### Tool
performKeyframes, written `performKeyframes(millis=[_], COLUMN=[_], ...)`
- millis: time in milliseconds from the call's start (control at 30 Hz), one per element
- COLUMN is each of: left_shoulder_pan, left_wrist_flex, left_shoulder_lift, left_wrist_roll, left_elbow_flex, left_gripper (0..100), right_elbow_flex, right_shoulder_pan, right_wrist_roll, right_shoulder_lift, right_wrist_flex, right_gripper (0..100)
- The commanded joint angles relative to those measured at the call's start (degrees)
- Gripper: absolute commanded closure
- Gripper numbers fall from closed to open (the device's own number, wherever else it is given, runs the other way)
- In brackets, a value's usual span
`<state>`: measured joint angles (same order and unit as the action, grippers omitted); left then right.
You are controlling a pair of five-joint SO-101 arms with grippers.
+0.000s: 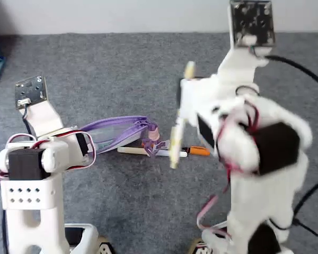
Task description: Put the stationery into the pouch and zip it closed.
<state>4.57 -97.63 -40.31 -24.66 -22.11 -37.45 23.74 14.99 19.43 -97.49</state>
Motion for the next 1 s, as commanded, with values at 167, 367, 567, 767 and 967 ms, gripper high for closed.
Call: performKeyframes(millis=[167,367,567,767,967], left_shoulder_pan=[0.4,0.4,0.4,0.4,0.5], left_wrist_flex=[1.0,1.0,1.0,1.0,1.0], left_shoulder_lift=[1.9,1.9,1.9,1.9,1.8], left_wrist_roll=[-2.7,-2.8,-2.8,-2.8,-2.8], left_elbow_flex=[-2.3,-2.2,-2.2,-2.2,-2.2], left_gripper=[99,99,99,99,99], right_elbow_flex=[0.0,0.2,0.2,0.2,2.4], right_shoulder_pan=[16.2,20.1,20.2,20.2,19.6], right_wrist_roll=[-0.9,-1.1,-2.5,-3.9,-6.8], right_shoulder_lift=[7.0,3.8,-0.1,-6.2,-12.0], right_wrist_flex=[17.8,24.5,28.8,30.1,29.9], right_gripper=[99.1,99.1,99.1,99.1,99.1])
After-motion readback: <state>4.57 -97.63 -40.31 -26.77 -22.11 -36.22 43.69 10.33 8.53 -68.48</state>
